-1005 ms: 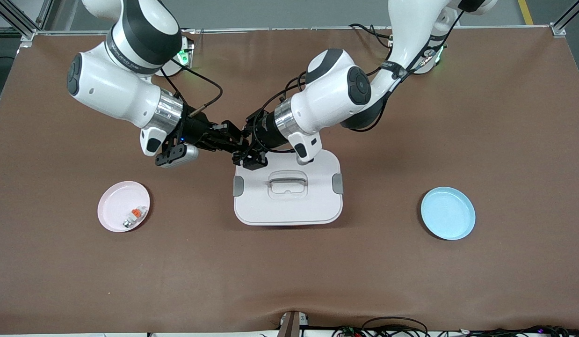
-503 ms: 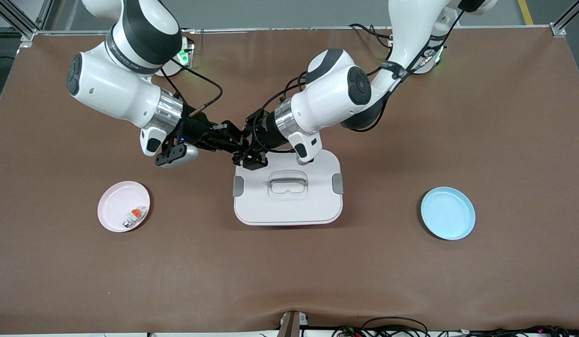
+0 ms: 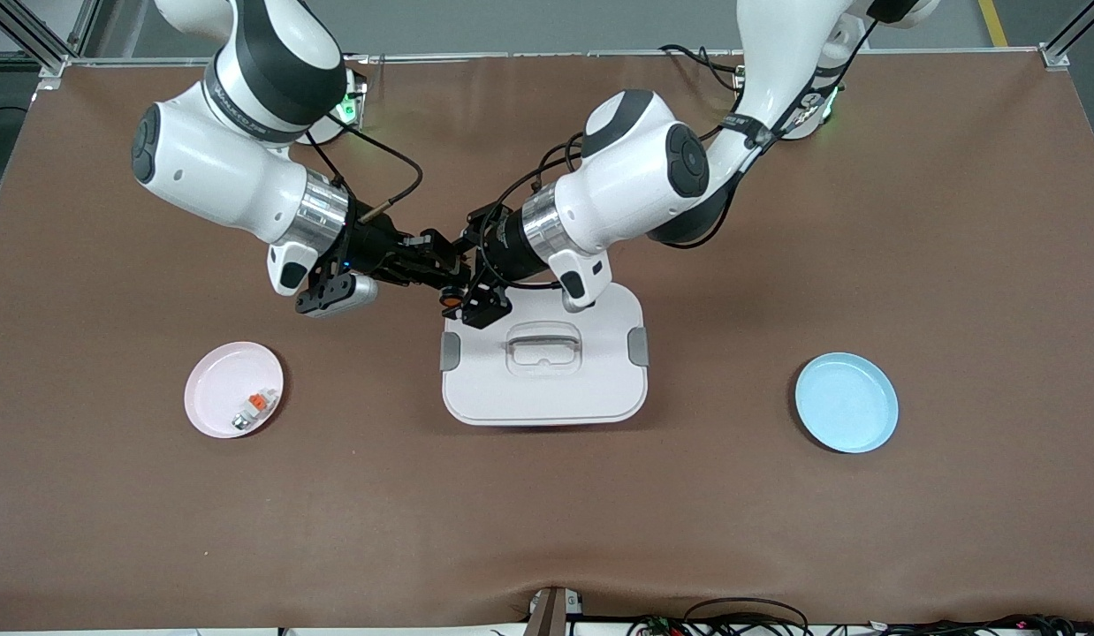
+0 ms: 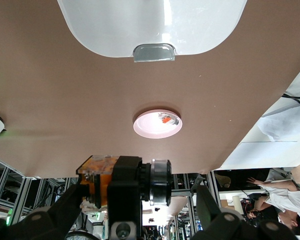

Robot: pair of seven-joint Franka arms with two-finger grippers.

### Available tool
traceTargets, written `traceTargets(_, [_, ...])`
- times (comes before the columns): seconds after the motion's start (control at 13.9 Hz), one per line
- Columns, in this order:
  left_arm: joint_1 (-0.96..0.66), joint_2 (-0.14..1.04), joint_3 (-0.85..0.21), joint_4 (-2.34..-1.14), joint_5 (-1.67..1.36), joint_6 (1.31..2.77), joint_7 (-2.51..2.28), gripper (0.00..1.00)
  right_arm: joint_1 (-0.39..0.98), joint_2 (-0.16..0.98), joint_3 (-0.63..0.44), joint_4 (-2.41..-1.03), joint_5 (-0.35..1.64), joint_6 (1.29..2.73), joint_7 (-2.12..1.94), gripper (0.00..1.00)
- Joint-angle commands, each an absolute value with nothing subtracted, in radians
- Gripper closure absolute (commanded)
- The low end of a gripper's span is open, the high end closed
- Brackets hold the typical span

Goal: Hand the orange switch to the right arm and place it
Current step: 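Carry the switch to the white plate while the left gripper withdraws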

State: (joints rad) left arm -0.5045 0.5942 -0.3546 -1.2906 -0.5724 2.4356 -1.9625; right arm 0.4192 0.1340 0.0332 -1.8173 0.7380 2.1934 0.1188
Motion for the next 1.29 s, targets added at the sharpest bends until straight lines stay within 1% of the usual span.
traceTargets(0.0, [-0.503, 0.584, -0.353, -1.29, -0.592, 2.434, -1.959, 0.0, 0.422, 0.124, 0.025, -1.816, 0.709, 2.168, -0.03, 1.0])
traceTargets(0.22, [-0.488, 0.568, -0.353, -1.307, -0.598, 2.425, -1.948, 0.0, 0.379, 0.126, 0.021, -1.77, 0.455, 2.036, -0.288, 1.0])
traceTargets(0.36, [-0.471, 0.557, -0.353, -1.324, -0.595, 2.419, -1.933, 0.0, 0.335, 0.126, 0.018, -1.75, 0.34, 1.946, -0.494, 1.0])
traceTargets(0.57, [-0.401, 0.487, -0.353, -1.406, -0.594, 2.318, -1.847, 0.0, 0.235, 0.123, 0.015, -1.755, 0.241, 1.861, -0.803, 1.0])
traceTargets(0.65, [-0.375, 0.447, -0.351, -1.455, -0.586, 2.298, -1.806, 0.0, 0.201, 0.121, 0.015, -1.753, 0.189, 1.836, -0.889, 1.0])
traceTargets(0.86, [-0.295, 0.329, -0.348, -1.625, -0.499, 2.286, -1.689, 0.0, 0.115, 0.117, 0.015, -1.766, 0.097, 1.832, -1.13, 1.0])
traceTargets(1.08, [-0.232, 0.262, -0.351, -1.71, -0.25, 2.278, -1.677, 0.0, 0.026, 0.114, 0.015, -1.805, 0.052, 1.862, -1.341, 1.0])
traceTargets(1.15, [-0.194, 0.238, -0.353, -1.742, -0.179, 2.278, -1.651, 0.0, 0.0, 0.114, 0.015, -1.818, 0.052, 1.891, -1.424, 1.0])
traceTargets(1.22, [-0.155, 0.215, -0.353, -1.768, -0.169, 2.276, -1.588, 0.0, -0.023, 0.114, 0.015, -1.845, 0.052, 1.929, -1.483, 1.0])
